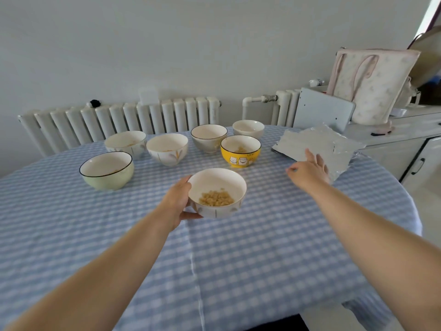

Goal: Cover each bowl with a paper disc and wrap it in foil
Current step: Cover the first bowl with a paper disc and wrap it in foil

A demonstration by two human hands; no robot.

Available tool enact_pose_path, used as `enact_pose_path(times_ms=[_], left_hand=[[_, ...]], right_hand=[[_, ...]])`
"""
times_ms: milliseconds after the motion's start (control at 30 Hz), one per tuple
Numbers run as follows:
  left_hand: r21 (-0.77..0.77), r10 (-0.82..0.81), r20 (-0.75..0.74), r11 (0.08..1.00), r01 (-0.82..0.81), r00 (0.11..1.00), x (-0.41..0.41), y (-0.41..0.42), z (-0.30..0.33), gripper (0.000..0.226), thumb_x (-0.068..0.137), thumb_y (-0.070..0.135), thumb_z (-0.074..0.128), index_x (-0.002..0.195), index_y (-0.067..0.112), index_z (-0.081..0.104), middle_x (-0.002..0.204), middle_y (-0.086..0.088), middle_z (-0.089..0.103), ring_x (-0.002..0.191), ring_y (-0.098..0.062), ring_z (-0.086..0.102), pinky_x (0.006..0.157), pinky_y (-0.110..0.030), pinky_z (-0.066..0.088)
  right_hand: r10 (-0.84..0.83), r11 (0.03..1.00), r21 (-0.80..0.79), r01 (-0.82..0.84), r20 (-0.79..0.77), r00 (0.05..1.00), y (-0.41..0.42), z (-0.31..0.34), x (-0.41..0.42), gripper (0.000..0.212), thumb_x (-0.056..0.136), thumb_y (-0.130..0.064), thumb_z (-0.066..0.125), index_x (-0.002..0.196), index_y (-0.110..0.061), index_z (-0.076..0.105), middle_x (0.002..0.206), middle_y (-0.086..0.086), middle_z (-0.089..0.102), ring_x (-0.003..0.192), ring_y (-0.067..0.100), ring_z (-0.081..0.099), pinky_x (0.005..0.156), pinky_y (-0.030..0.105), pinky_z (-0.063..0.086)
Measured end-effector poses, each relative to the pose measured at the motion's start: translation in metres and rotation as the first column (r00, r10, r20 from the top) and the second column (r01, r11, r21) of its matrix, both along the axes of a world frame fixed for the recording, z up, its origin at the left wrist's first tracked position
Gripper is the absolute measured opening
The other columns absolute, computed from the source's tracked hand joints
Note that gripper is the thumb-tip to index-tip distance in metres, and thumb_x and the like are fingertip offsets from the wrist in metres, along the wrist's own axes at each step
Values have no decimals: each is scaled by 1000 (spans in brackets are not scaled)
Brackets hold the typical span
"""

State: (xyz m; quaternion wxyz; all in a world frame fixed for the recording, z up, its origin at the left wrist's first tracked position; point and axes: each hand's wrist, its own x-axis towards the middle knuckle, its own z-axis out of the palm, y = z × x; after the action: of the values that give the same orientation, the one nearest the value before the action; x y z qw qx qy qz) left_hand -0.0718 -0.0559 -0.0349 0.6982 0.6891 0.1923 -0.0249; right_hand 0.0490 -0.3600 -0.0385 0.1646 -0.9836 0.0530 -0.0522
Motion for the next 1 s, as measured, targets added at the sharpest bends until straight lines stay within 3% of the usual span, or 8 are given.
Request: enact_pose_path(times_ms=[100,233,400,500,700,800,900,1000], left_hand=[[9,-21,-10,1000,21,1000,-12,0,1,40,102,15,29,121,32,60,108,-2,59,94,-24,57,70,-47,59],[12,-41,-16,999,42,999,-20,3,5,41,101,11,30,119,32,61,108,-3,59,94,-25,58,73,-50,59],[26,-67,-21,997,68,998,-25,6,9,39,102,11,31,116,32,61,111,-3,60,96,-25,59,72,-48,60],[45,-73,-3,996,74,997,-23,8,11,39,102,11,31,116,31,61,110,-3,63,97,-24,61,73,-49,60],[86,-57,-2,995,57,998,-17,17,5,37,101,12,36,120,26,65,110,-7,68,95,-24,60,68,-47,61],[123,-45,-11,991,46,999,-7,21,6,37,103,18,38,134,23,58,120,-5,66,107,-24,59,84,-50,59],[458,2,47,889,-23,999,6,24,12,42,106,34,36,145,21,45,147,-3,47,135,-26,41,110,-47,38],[632,-56,256,765,-123,965,4,18,27,43,104,47,34,130,23,58,132,-5,56,126,-22,47,108,-45,36]], right_hand=[[16,998,-63,-22,-96,995,-14,-9,0,46,100,-40,46,143,-24,49,165,-2,9,152,26,0,120,50,-2],[55,995,-82,-58,-47,997,-17,-9,-8,56,99,-38,48,149,-14,38,158,2,29,147,24,20,121,52,6],[69,990,-111,-88,-166,984,-18,-6,-6,49,99,-42,48,145,-26,46,166,-4,-4,152,22,-1,120,48,3],[39,993,-106,-57,-162,986,-18,-4,0,61,98,-42,49,150,-14,35,165,0,8,150,24,11,119,47,14],[-15,998,59,4,192,981,-9,-2,-5,43,98,-12,48,140,-1,44,145,15,38,124,37,44,100,44,39],[-36,993,118,-10,377,926,4,20,-14,43,97,-3,45,139,-9,50,140,13,45,123,36,46,95,43,40],[34,982,151,-117,462,886,34,41,-33,47,95,-1,43,139,-17,52,138,9,49,122,34,49,90,40,40],[164,958,128,-257,489,857,75,55,-66,55,95,-2,44,143,-28,44,135,1,53,115,29,54,80,37,42]])
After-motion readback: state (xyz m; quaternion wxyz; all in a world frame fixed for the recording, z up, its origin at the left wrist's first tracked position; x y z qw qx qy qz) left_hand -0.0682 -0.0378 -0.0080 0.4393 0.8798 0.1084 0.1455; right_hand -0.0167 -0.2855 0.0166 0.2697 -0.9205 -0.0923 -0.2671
